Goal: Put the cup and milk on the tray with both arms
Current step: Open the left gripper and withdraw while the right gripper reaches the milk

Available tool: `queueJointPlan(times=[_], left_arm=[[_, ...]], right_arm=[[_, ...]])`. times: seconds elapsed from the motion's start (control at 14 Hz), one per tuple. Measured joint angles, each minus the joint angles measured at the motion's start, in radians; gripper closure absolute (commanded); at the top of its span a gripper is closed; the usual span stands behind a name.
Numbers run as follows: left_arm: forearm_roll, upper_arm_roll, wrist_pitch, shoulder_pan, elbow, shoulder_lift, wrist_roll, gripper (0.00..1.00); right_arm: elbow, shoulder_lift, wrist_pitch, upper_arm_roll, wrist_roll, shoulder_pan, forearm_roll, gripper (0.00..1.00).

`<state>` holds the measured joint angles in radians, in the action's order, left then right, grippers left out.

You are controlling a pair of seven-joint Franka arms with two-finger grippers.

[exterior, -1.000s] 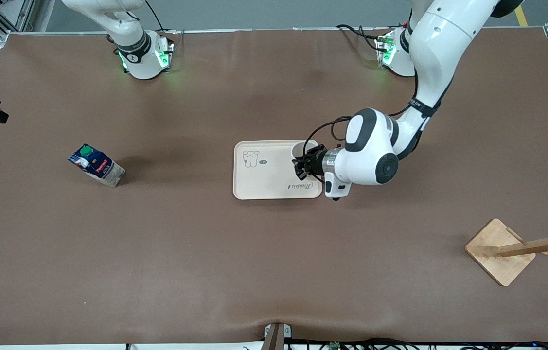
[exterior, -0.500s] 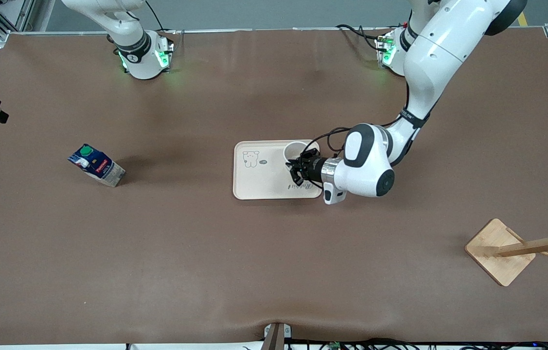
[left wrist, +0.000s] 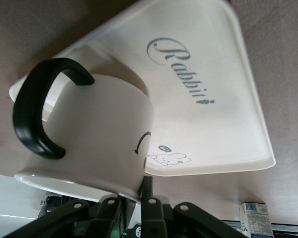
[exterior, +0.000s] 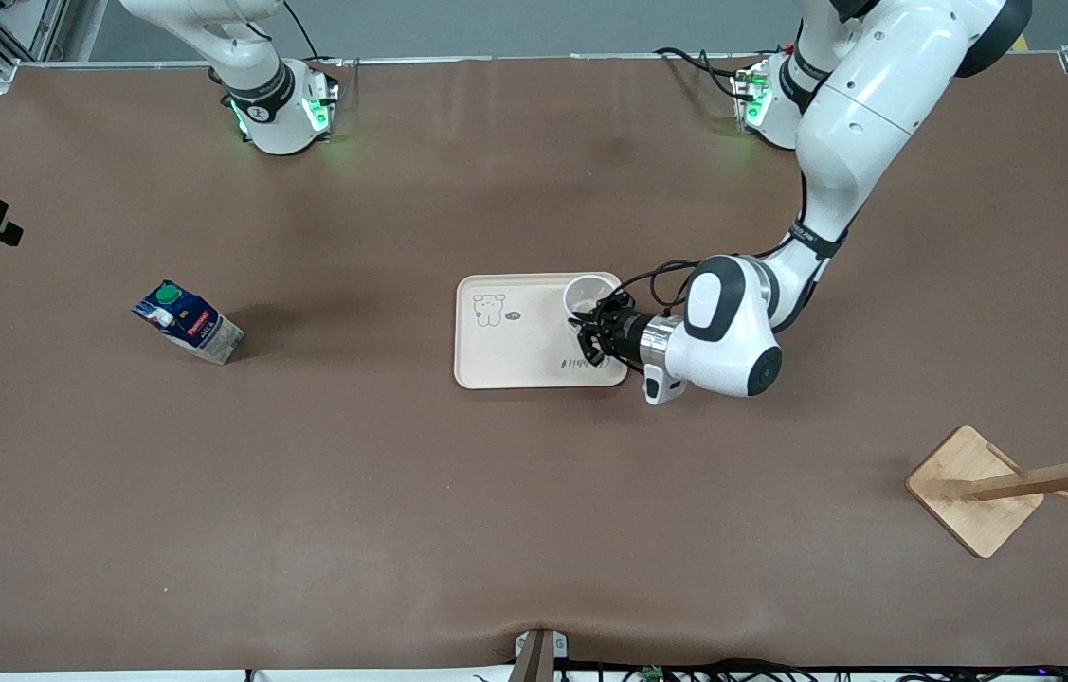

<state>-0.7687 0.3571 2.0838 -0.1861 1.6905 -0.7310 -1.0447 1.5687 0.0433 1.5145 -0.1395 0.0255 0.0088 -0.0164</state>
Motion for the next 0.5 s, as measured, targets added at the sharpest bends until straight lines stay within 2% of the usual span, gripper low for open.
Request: queueJointPlan(times=[0.07, 0.14, 0.5], left_arm=[[0.000, -0.002, 0.000, 0.001, 0.000, -0.004, 0.000, 0.58], [0.000, -0.004, -0.001, 0.002, -0.001, -0.007, 0.000, 0.01], [0.000, -0.004, -0.002, 0.001, -0.041, -0.008, 0.000, 0.00]], right_arm=[[0.000, -0.002, 0.004, 0.001, 0.000, 0.000, 0.000, 0.00], [0.000, -0.007, 0.012, 0.003, 0.000, 0.000, 0.000, 0.00], [-0.008, -0.088, 0.052, 0.012, 0.000, 0.014, -0.001, 0.00]])
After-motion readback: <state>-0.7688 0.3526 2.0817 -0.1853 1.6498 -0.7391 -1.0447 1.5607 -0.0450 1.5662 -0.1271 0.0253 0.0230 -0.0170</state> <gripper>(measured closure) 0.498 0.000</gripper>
